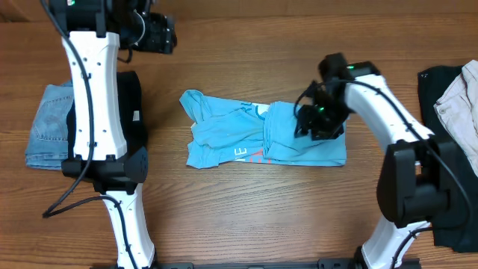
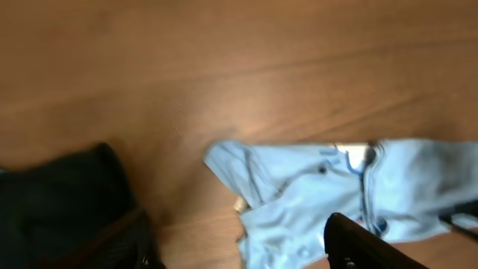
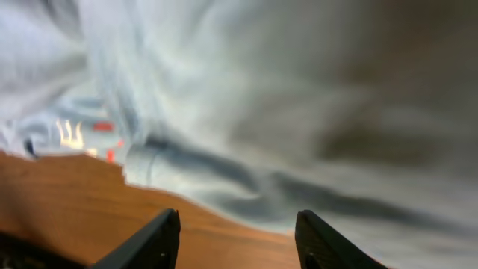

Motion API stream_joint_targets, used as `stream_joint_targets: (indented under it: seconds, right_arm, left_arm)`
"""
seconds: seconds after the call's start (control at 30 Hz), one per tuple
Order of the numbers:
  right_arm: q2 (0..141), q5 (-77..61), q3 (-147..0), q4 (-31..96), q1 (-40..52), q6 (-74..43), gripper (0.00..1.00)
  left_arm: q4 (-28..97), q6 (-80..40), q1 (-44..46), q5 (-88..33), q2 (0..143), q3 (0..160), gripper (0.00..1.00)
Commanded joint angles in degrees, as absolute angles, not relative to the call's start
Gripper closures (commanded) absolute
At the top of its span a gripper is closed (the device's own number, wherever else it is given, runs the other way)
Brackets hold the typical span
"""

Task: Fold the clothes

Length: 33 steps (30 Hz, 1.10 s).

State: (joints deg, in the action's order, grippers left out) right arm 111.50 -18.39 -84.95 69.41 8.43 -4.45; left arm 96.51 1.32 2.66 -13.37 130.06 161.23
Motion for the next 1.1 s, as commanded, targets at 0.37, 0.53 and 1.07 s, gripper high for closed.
stream_joint_targets:
  seconds: [0.37, 0.53, 1.07]
  right_arm:
    - [105.32, -27.75, -87.44, 68.88, -17.04, -1.02, 0.36]
    - [105.32, -30.81, -87.44, 68.75, -20.16, 0.08, 0.37]
    - [105.32, -33.34, -87.46, 66.85, -20.34, 0.03, 0.39]
  left_arm:
    - [81.52, -1.69, 5.76, -31.44, 129.69, 114.67, 0.09]
    - [72.36, -2.0, 6.37, -30.98, 129.69, 102.52, 0.05]
    - [60.1, -3.46, 12.58, -25.78, 129.58, 94.19, 0.9]
